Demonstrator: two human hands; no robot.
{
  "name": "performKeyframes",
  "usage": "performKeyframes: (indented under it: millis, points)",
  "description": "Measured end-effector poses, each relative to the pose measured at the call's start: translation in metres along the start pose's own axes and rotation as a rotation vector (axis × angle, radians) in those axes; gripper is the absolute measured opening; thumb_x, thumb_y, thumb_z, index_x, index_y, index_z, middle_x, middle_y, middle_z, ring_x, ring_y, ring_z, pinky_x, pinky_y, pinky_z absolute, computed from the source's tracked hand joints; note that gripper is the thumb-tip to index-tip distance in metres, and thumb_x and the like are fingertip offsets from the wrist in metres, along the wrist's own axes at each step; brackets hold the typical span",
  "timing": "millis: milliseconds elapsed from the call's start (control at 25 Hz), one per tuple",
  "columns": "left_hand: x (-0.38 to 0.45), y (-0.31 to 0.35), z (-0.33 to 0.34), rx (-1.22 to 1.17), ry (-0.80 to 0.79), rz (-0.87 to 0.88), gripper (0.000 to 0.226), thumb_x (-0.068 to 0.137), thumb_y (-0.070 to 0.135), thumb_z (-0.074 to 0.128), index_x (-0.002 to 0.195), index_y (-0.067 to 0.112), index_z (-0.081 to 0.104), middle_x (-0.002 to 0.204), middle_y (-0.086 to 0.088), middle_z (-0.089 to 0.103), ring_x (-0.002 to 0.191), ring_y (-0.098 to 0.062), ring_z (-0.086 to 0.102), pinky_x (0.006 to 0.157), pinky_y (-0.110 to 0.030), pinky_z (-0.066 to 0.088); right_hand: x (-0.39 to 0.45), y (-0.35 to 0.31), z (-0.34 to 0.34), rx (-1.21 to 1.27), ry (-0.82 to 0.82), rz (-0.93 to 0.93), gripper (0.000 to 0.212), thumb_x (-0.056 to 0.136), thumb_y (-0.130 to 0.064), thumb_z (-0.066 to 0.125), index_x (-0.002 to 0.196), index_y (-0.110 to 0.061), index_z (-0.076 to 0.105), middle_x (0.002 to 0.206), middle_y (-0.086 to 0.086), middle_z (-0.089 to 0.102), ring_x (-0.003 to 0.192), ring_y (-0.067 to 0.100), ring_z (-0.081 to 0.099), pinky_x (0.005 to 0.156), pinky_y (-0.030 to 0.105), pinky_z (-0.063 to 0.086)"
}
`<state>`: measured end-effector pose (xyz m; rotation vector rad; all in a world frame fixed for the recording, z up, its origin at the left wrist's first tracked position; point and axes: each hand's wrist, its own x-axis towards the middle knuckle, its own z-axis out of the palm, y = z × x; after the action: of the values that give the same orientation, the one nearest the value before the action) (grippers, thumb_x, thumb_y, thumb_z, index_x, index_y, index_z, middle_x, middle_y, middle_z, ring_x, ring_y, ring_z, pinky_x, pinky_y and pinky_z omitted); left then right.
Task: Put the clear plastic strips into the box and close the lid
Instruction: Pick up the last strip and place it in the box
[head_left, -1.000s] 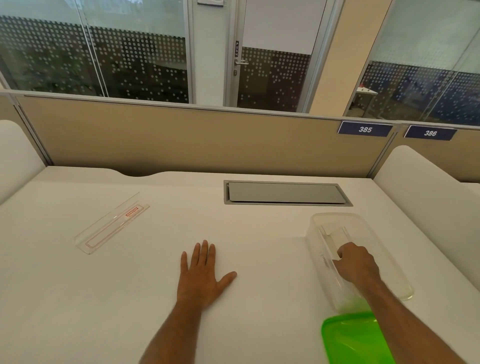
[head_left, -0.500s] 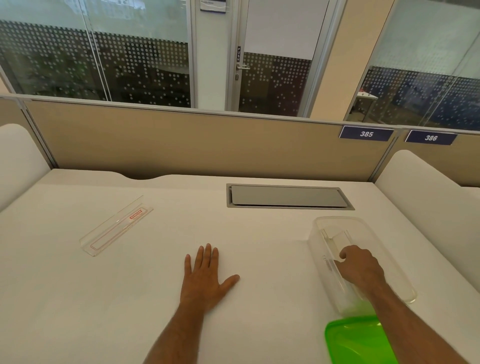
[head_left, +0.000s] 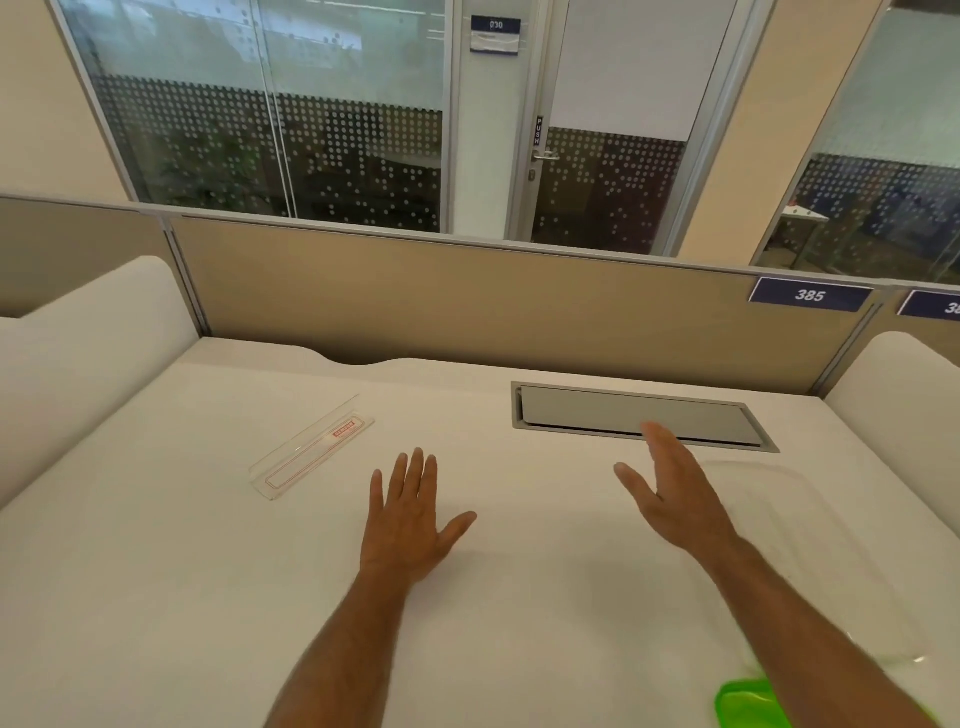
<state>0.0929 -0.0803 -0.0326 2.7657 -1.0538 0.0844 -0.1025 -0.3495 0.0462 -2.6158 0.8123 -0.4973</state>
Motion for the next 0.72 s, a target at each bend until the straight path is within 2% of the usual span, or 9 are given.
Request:
performKeyframes:
  millis: [120,280,400,600,640,720]
  points:
    - [-0.001,-0.032,-0.016,0.034,0.034,-0.074,0.109,0.073,0.085,-0.011,0.156,0.016,-0.004,0.167,-0.007,-0.005,0.153,-0.027,-0.007,0.124,-0.052,-0.002,0.006,-0.038,0.033,-0.074,-0.104,-0.176,0.078,0.098,-0.05,0.04,0.156,-0.012,0.005,0.164,0.003,-0.001,0.15,0.012,-0.006,0.122,0.034,-0.002]
    - [-0.008,-0.078,-0.025,0.05,0.067,-0.167,0.107,0.076,0.084,-0.004,0.157,0.013,0.003,0.167,-0.008,0.003,0.154,-0.028,-0.001,0.124,-0.053,0.001,0.016,-0.093,0.079,-0.142,-0.225,-0.312,0.08,0.099,-0.055,0.031,0.154,-0.014,-0.009,0.162,0.002,-0.017,0.147,0.011,-0.021,0.121,0.037,-0.01]
    - [-0.01,-0.109,-0.031,0.043,0.088,-0.209,0.107,0.078,0.083,0.002,0.156,0.01,0.013,0.165,-0.011,0.014,0.153,-0.03,0.009,0.123,-0.055,0.008,0.028,-0.132,0.108,-0.161,-0.282,-0.383,0.078,0.099,-0.056,0.028,0.154,-0.016,-0.012,0.161,0.001,-0.021,0.147,0.012,-0.023,0.121,0.038,-0.01]
    - [0.002,-0.153,-0.038,0.059,0.111,-0.242,0.112,0.076,0.082,-0.01,0.155,0.008,0.019,0.164,-0.012,0.021,0.153,-0.031,0.012,0.122,-0.056,0.01,0.062,-0.189,0.145,-0.165,-0.322,-0.481,0.075,0.1,-0.055,0.025,0.155,-0.017,-0.009,0.162,0.001,-0.018,0.148,0.014,-0.021,0.121,0.037,-0.01]
    - [0.007,-0.16,-0.039,0.058,0.111,-0.246,0.11,0.077,0.082,-0.007,0.155,0.008,0.02,0.164,-0.012,0.022,0.153,-0.031,0.012,0.122,-0.055,0.009,0.07,-0.199,0.152,-0.167,-0.322,-0.495,0.075,0.1,-0.055,0.025,0.155,-0.017,-0.008,0.162,0.001,-0.017,0.148,0.015,-0.02,0.121,0.038,-0.009]
    - [0.017,-0.173,-0.04,0.055,0.11,-0.258,0.097,0.086,0.076,0.012,0.154,0.008,0.022,0.163,-0.011,0.024,0.153,-0.031,0.012,0.122,-0.055,0.01,0.087,-0.215,0.166,-0.179,-0.324,-0.52,0.073,0.1,-0.053,0.026,0.155,-0.017,-0.006,0.163,0.001,-0.015,0.149,0.016,-0.017,0.122,0.038,-0.009]
